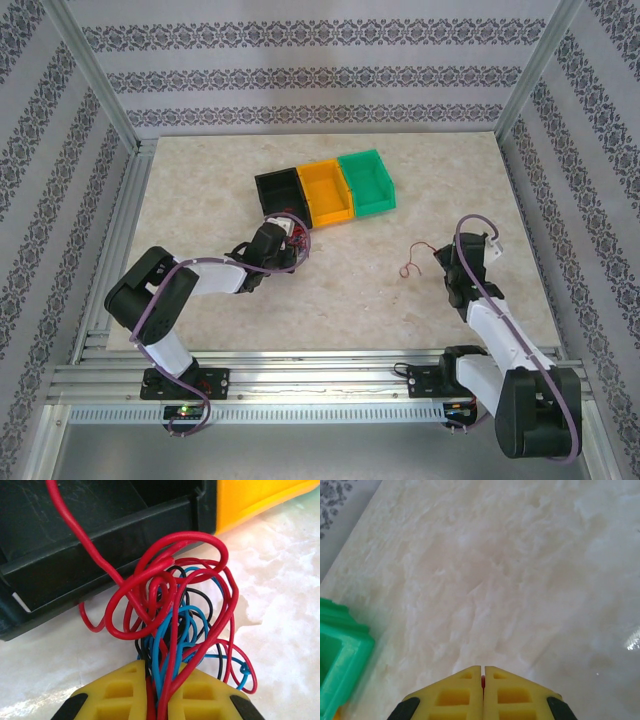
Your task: Untangle the cables
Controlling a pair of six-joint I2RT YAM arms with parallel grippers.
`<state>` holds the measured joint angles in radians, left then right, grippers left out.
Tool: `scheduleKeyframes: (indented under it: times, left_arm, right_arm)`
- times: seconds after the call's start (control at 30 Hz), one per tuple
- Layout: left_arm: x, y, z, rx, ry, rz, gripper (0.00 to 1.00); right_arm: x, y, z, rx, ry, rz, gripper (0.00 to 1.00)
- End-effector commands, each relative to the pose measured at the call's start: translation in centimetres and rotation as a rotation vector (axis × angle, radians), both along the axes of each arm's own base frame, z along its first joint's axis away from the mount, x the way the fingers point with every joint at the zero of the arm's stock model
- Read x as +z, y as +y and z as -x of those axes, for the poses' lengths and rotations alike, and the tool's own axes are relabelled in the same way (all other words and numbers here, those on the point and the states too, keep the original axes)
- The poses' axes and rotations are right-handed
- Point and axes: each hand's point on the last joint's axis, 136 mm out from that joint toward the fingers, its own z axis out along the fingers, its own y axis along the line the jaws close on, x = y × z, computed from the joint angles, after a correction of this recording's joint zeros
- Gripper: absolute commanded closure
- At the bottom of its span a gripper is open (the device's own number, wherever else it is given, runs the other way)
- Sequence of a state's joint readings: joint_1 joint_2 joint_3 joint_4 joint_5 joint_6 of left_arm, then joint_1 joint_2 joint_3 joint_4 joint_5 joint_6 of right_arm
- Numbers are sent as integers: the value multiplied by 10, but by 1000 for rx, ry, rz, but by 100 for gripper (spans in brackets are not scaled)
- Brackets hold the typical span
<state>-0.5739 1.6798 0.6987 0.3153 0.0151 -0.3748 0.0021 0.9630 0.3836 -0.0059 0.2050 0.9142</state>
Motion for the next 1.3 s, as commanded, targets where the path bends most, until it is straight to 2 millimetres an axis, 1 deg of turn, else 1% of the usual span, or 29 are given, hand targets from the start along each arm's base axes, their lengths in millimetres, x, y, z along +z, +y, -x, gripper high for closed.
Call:
scheduleKeyframes:
  times: [0.0, 0.07, 0.13, 0.23, 0.3, 0.4, 0.53, 0.67, 0.83, 0.9, 0.97, 1.07, 1.17, 1.27]
  left_arm:
    - [-4, -15, 20, -141, 26, 41, 100]
    - [6, -36, 33, -270, 7, 140, 100]
    - [16, -51, 45, -382, -18, 197, 100]
    - [23, -64, 56, -477, 3, 228, 100]
    - [26, -69, 59, -509, 18, 242, 100]
    - [29, -75, 62, -542, 25, 253, 100]
    - [33, -73, 59, -524, 6, 241, 100]
    - [31, -66, 57, -481, 3, 220, 100]
    - [31, -64, 56, -469, 3, 210, 100]
    - [30, -63, 55, -463, 3, 206, 100]
    - [30, -63, 54, -459, 3, 204, 100]
    - [30, -63, 53, -455, 6, 200, 100]
    - [27, -62, 52, -446, 14, 191, 100]
    - [28, -62, 52, -448, 12, 189, 100]
  right_arm:
    - [37, 13, -17, 130, -72, 64, 100]
    - [60, 25, -25, 197, -126, 98, 100]
    - [85, 40, -33, 265, -183, 122, 100]
    - [116, 65, -46, 352, -245, 165, 100]
    - [131, 79, -58, 389, -260, 197, 100]
    - [144, 92, -83, 415, -253, 248, 100]
    - [150, 102, -122, 429, -230, 295, 100]
    - [147, 116, -164, 468, -207, 320, 100]
    - [125, 130, -211, 512, -151, 330, 100]
    - [110, 136, -226, 528, -116, 337, 100]
    - [96, 141, -237, 537, -78, 348, 100]
    - [71, 153, -248, 563, -11, 365, 100]
    - [45, 168, -252, 615, 58, 362, 100]
    - [19, 182, -248, 669, 123, 331, 100]
